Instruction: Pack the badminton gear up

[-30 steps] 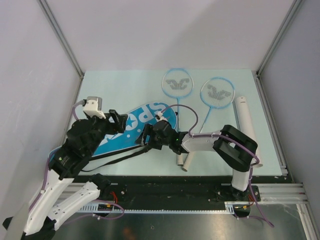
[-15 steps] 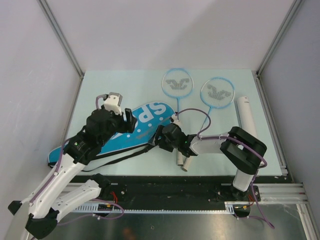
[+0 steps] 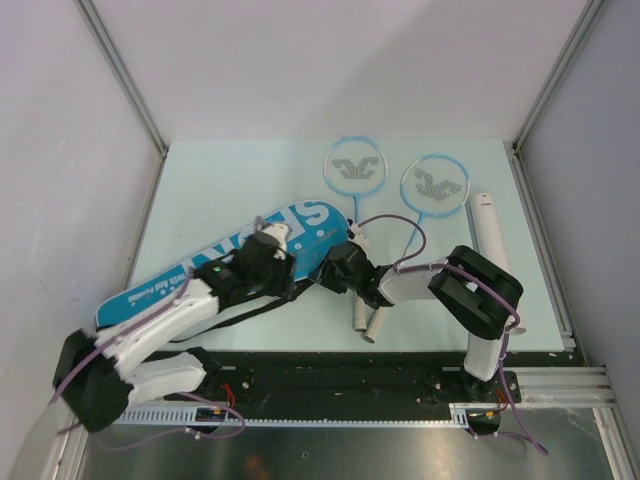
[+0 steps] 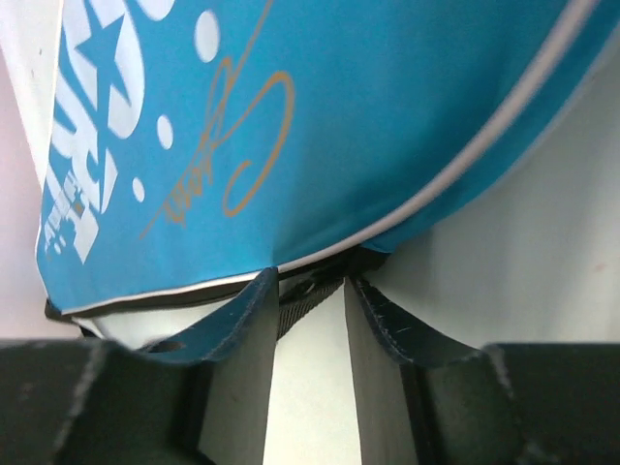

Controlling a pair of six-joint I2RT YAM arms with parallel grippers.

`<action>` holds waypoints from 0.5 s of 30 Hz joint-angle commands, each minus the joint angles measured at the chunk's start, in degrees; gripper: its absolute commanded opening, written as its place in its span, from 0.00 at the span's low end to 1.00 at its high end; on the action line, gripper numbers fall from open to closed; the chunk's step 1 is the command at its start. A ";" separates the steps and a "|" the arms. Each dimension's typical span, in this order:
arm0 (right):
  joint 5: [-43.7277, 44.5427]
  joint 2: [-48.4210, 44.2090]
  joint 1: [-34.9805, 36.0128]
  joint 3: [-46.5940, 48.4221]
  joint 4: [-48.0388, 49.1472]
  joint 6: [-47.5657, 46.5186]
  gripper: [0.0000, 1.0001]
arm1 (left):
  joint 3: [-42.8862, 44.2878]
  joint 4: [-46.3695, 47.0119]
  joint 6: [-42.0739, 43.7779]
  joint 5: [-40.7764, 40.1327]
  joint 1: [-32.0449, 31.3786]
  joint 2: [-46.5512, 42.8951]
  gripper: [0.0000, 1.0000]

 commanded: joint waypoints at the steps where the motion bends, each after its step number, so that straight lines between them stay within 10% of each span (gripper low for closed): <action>1: 0.96 0.90 -3.55 0.01 3.18 -3.68 0.34 | 0.59 0.50 -4.82 -6.16 -9.40 11.46 0.67; 15: -9.84 -1.38 -7.24 0.10 5.03 -11.77 0.00 | 5.94 9.20 -3.68 -14.96 -13.81 25.82 0.71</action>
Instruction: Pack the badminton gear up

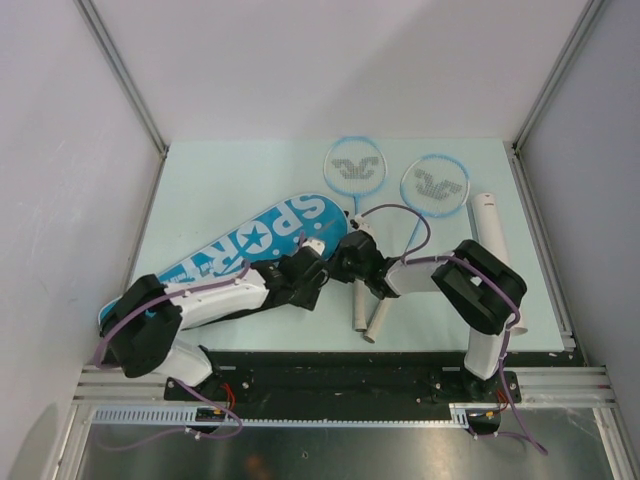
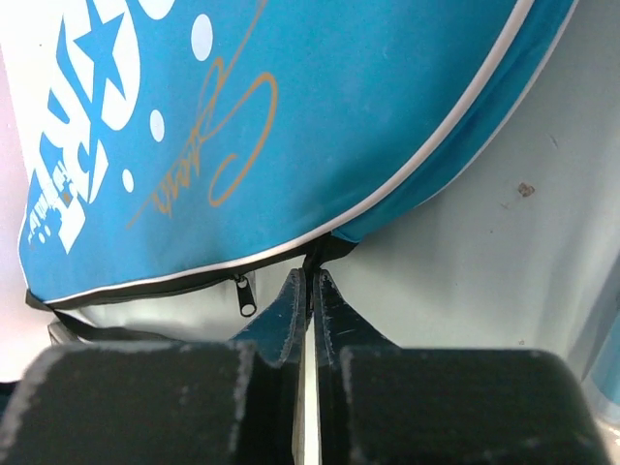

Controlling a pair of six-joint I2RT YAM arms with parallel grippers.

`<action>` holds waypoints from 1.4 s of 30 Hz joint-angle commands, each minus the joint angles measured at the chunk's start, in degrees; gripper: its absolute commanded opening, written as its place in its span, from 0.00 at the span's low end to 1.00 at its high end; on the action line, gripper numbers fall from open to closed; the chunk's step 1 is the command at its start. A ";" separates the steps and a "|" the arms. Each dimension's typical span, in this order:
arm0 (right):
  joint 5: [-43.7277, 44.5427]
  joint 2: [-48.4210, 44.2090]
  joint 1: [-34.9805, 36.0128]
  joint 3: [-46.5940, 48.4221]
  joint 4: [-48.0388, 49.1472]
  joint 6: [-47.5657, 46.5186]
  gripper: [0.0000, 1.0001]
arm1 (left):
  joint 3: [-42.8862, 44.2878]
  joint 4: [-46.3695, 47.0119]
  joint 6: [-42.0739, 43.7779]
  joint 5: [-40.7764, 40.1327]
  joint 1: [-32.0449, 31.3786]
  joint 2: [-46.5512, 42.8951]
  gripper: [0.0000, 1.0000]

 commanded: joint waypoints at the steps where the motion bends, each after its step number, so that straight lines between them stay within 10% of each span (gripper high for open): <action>1: -5.24 -2.31 -1.54 0.10 3.26 -2.92 0.00 | 4.20 4.55 1.50 -4.42 -0.15 1.83 0.72; 9: -13.24 -7.84 -4.00 0.10 4.14 1.56 0.00 | 3.25 7.01 1.68 2.15 2.74 5.70 0.59; 17: -14.40 -10.22 -5.32 0.10 4.41 0.95 0.16 | 1.92 8.42 3.44 7.51 7.92 -5.00 0.00; 21: -14.56 -11.27 -4.36 -0.96 3.87 -2.38 0.51 | 5.68 6.41 3.61 16.47 12.32 -9.75 0.00; 27: -1.23 -19.52 2.75 -6.49 2.38 -8.81 0.75 | 13.51 0.87 3.88 20.62 15.41 -11.61 0.00; 35: 1.34 -13.39 7.33 -9.13 13.18 -2.83 0.57 | 19.40 -0.28 2.91 21.67 16.11 -10.91 0.00; 42: 4.59 -13.74 8.12 -9.05 12.22 -7.49 0.72 | 22.75 -0.72 -0.16 21.23 17.87 -10.38 0.00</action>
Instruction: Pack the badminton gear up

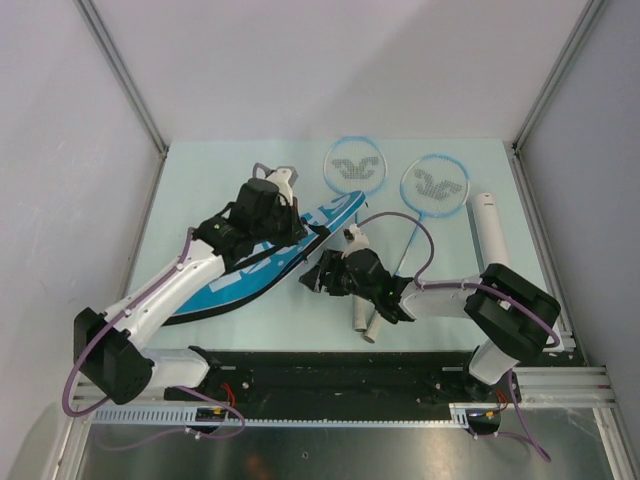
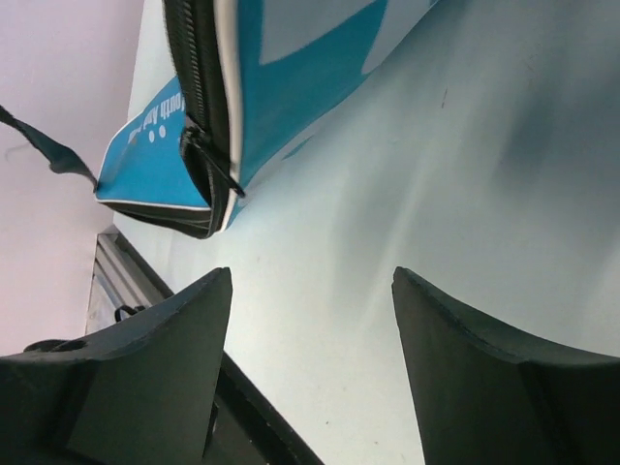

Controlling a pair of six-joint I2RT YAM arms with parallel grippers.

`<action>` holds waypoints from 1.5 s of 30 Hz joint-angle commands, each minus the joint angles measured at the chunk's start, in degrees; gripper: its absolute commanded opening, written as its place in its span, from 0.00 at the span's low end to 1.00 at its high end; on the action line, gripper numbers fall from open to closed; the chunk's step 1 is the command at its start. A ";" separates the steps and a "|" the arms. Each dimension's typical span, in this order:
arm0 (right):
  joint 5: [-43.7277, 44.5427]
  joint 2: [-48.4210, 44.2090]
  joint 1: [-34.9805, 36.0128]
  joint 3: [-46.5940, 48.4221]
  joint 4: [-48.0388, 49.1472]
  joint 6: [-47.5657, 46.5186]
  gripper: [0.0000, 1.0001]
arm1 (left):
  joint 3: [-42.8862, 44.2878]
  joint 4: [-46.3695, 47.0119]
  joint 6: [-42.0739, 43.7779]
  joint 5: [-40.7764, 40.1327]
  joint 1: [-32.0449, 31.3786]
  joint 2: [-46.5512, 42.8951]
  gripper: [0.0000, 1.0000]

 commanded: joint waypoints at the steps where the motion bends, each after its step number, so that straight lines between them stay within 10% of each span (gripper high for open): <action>1: 4.79 -0.56 0.06 0.61 4.18 -3.40 0.72 | 4.26 0.81 -2.72 0.82 1.13 -0.72 0.01; 19: 3.30 9.37 0.06 9.23 10.60 -4.47 0.65 | 6.63 0.81 -4.40 1.26 1.13 0.42 0.01; 31: 11.90 11.22 1.81 13.00 2.46 -3.58 0.26 | 7.51 0.72 -4.40 1.26 1.39 0.16 0.00; 39: 29.31 12.45 5.16 17.67 -8.91 -2.62 0.23 | 7.95 0.72 -5.71 0.29 1.30 0.07 0.00; 45: 23.69 15.88 3.84 18.46 -3.55 -4.29 0.46 | 8.22 0.81 -6.59 0.99 1.30 0.16 0.00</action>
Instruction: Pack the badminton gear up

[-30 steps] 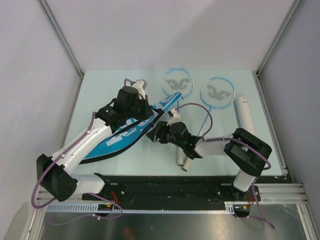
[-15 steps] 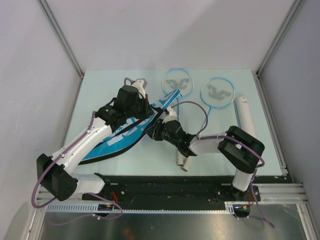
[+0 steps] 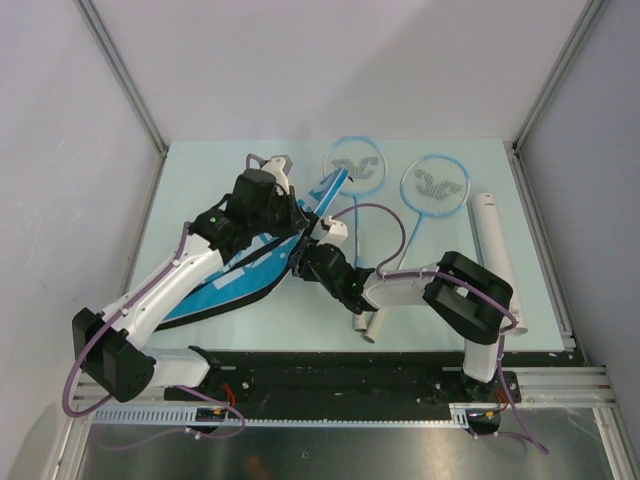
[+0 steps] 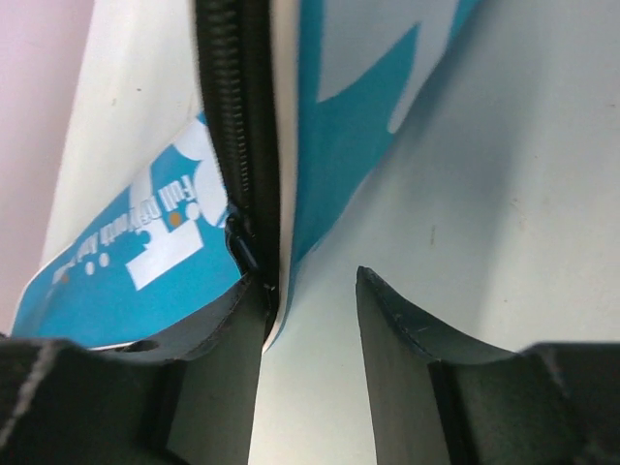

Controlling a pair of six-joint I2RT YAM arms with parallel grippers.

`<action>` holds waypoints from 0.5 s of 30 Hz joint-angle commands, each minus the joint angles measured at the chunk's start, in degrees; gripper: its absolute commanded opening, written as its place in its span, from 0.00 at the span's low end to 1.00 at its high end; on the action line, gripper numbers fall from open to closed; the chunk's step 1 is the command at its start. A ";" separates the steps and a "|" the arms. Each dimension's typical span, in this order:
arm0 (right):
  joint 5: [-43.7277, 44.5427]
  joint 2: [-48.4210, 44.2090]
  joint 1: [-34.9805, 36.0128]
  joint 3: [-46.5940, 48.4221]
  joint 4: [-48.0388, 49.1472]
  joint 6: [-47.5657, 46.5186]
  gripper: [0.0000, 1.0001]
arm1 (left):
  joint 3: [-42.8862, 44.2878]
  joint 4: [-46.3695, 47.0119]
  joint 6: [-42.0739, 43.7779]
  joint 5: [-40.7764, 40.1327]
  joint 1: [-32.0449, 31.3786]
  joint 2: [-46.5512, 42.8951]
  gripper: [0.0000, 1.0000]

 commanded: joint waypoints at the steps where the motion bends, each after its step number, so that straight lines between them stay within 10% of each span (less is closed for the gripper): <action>1: 1.05 3.33 -1.36 1.41 3.70 -1.51 0.43 | 3.17 2.27 -1.96 1.02 0.27 -0.83 0.00; 7: -11.32 2.64 -4.26 1.32 11.53 -11.00 0.00 | 2.11 2.27 0.67 0.05 0.45 -1.18 0.00; 15: -36.46 -6.14 -11.98 -0.52 6.10 -7.34 0.00 | 4.48 -3.42 11.39 2.86 7.82 2.67 0.36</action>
